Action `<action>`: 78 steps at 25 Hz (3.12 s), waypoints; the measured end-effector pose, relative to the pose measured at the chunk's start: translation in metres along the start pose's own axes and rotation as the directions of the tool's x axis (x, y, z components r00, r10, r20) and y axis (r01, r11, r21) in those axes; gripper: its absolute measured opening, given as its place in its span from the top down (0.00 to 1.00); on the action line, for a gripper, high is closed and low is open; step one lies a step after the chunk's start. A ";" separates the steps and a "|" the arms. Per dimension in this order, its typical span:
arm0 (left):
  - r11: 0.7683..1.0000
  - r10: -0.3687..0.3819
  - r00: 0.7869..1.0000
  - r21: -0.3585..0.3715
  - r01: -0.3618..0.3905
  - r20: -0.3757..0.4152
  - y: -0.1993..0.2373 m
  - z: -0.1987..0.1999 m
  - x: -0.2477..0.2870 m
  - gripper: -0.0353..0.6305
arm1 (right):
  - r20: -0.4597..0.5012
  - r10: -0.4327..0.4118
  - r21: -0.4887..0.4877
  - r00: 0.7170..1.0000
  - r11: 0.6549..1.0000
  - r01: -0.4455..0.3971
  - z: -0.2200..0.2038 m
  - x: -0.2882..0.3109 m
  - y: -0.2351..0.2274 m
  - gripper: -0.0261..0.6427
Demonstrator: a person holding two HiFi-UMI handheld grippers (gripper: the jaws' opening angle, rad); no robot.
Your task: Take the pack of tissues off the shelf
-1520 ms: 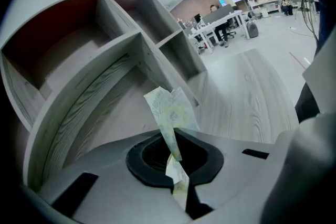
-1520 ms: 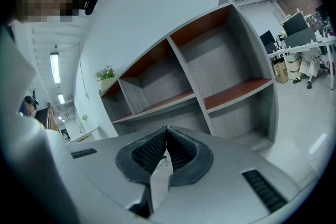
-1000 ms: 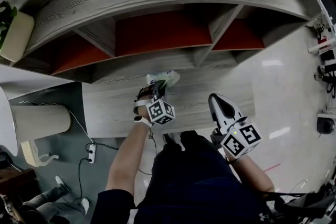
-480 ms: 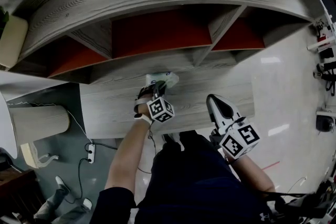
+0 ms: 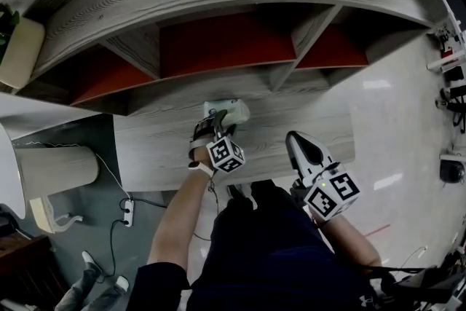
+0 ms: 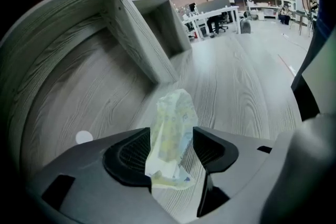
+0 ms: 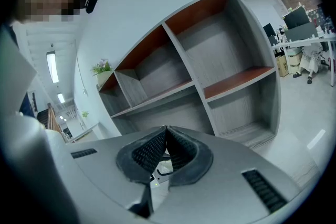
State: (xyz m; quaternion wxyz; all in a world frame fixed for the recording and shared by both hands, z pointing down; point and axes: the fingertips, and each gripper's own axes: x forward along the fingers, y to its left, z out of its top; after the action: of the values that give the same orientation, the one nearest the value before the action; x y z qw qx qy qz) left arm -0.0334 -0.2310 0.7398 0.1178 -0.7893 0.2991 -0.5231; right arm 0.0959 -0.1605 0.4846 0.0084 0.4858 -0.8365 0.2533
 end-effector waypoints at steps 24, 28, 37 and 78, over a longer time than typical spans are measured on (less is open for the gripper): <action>0.891 0.352 0.883 -0.400 -0.215 0.311 0.094 0.056 -0.195 0.59 | 0.096 0.032 -0.053 0.995 0.998 -0.027 0.022 -0.014 0.035 0.94; 0.840 0.424 0.830 -0.501 -0.210 0.363 0.108 0.065 -0.240 0.65 | 0.113 0.046 -0.067 0.993 0.997 -0.038 0.030 -0.014 0.043 0.94; 0.749 0.540 0.683 -0.651 -0.123 0.492 0.134 0.085 -0.322 0.81 | 0.157 0.074 -0.106 0.985 0.993 -0.057 0.052 -0.012 0.059 0.94; 0.655 0.549 0.662 -0.754 0.038 0.510 0.148 0.075 -0.364 0.92 | 0.259 0.125 -0.373 0.958 0.928 -0.020 0.096 -0.009 0.101 0.94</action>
State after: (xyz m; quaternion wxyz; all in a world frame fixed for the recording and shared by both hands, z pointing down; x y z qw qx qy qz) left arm -0.1170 -0.1413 0.3594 -0.0118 -0.8504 0.5259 0.0022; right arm 0.0407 -0.1540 0.3569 -0.0282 0.4749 -0.8793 0.0219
